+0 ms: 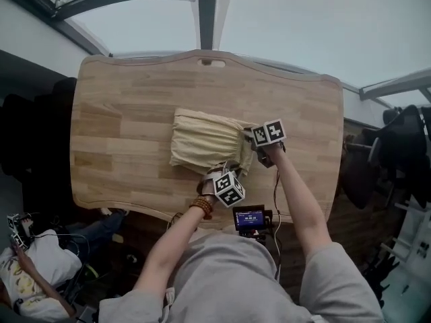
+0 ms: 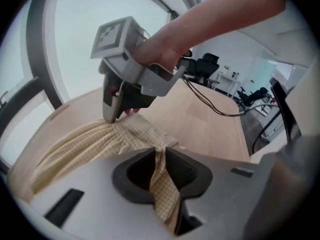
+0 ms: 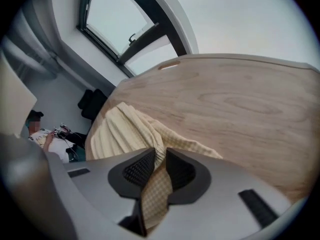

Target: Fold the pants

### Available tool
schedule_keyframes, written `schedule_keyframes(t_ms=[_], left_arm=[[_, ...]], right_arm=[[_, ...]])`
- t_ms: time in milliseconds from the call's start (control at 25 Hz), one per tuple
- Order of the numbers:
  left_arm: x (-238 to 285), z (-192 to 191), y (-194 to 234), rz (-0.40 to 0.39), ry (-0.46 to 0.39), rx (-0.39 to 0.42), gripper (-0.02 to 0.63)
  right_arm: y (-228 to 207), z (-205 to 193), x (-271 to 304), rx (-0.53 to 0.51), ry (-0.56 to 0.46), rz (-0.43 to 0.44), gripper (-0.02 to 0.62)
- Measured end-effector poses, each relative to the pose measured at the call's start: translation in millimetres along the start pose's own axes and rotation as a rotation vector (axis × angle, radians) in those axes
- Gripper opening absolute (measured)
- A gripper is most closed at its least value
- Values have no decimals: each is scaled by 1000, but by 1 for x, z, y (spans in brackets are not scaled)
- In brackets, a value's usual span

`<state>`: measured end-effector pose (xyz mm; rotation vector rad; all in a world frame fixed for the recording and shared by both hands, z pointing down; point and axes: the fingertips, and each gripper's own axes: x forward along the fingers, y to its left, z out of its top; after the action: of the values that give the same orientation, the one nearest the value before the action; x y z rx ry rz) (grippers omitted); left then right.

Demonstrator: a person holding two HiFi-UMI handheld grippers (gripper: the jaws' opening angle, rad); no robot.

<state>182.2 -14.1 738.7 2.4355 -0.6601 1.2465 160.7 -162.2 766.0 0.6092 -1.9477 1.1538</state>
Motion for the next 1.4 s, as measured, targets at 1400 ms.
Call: schedule_keyframes(t_ms=[1400], left_arm=[[-160,-2,60,405,-341,-252,48]], right_arm=[[101,15,-143,-245,-667,-139,21]])
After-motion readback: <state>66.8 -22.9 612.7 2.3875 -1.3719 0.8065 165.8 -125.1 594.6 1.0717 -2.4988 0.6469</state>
